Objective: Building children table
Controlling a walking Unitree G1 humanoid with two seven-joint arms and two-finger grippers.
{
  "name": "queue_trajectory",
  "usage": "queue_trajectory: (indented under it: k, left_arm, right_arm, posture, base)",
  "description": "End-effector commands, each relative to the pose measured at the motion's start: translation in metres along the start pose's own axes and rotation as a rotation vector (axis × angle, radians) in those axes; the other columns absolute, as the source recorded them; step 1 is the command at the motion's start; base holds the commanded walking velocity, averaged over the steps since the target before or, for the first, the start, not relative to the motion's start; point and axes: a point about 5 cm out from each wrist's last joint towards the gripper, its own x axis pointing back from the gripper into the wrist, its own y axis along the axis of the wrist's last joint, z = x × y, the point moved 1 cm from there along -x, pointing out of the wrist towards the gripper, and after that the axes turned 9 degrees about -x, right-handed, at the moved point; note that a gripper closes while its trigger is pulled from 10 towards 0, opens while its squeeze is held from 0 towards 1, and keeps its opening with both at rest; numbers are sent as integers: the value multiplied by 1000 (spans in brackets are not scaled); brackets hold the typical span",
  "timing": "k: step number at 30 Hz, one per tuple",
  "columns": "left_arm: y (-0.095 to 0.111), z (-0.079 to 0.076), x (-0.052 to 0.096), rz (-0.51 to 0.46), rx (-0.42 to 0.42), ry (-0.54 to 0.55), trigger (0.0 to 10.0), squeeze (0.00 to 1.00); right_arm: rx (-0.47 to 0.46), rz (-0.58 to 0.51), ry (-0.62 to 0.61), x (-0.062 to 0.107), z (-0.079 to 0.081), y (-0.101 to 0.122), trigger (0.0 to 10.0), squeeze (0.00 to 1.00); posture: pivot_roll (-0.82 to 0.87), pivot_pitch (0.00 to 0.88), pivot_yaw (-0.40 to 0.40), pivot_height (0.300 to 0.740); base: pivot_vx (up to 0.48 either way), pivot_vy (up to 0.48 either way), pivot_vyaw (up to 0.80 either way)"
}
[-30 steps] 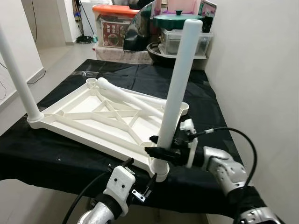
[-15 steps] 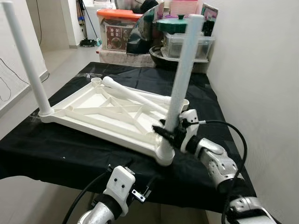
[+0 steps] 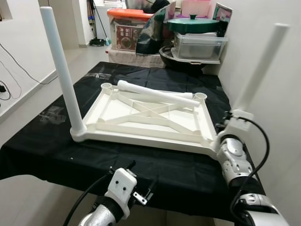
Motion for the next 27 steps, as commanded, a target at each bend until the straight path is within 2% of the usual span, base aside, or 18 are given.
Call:
queue_trajectory:
  k: [1,2,4,5,6,7,9,11,12,19,20,23,27]
  left_arm:
    - [-4,-2,1,18,5,-10,10000,0]
    - [-4,-2,0,18,4,-10,10000,0]
    - [-4,-2,1,17,3,-8,10000,0]
    - [-3,-2,1,18,2,-7,10000,0]
    - [-3,-2,1,18,2,-7,10000,0]
    - [-3,-2,1,18,2,-6,10000,0]
    - [-3,-2,1,18,3,-6,10000,0]
    - [-3,-2,1,19,4,-7,10000,0]
    - [-3,-2,0,19,5,-8,10000,0]
    - [-4,-1,0,20,3,-6,10000,0]
    - [-4,-1,0,21,2,-5,10000,0]
    - [-4,0,0,22,1,-4,10000,0]
    - [-4,0,0,23,0,-4,10000,0]
  right_arm:
    - [-31,78,-202,-2,-22,-16,0,0]
    - [-52,63,-258,-3,-24,-13,0,0]
    - [-69,59,-285,-4,-24,-10,0,0]
    - [-86,65,-273,-4,-22,-10,1176,0]
    - [-86,65,-273,-4,-22,-10,1176,0]
    - [-66,72,-233,-4,-16,-10,10000,0]
    - [-44,75,-170,-1,-5,-11,10000,0]
    - [-42,72,-152,0,-1,-12,10000,0]
    - [-46,66,-133,2,2,-13,10000,1000]
    - [-20,50,-127,9,4,-21,10000,1000]
    - [-10,40,-109,12,4,-23,10000,0]
    - [29,9,-44,23,4,-25,10000,0]
    - [22,16,-29,27,4,-27,10000,0]
  posture:
    - [109,0,-82,740]
    - [109,0,-82,740]
    - [110,0,-85,740]
    - [110,0,-85,740]
    - [110,0,-85,740]
    - [108,0,-82,740]
    - [106,0,-81,740]
    - [106,0,-81,740]
    - [106,0,-79,740]
    - [106,0,-81,740]
    - [104,0,-80,740]
    - [99,0,-75,740]
    - [95,0,-74,740]
  base:
    - [0,0,0]
    - [0,0,0]
    - [0,0,0]
    - [0,0,0]
    - [0,0,0]
    - [0,0,0]
    - [0,0,0]
    - [0,0,0]
    - [0,0,0]
    - [0,0,0]
    - [0,0,0]
    - [0,0,0]
    - [0,0,0]
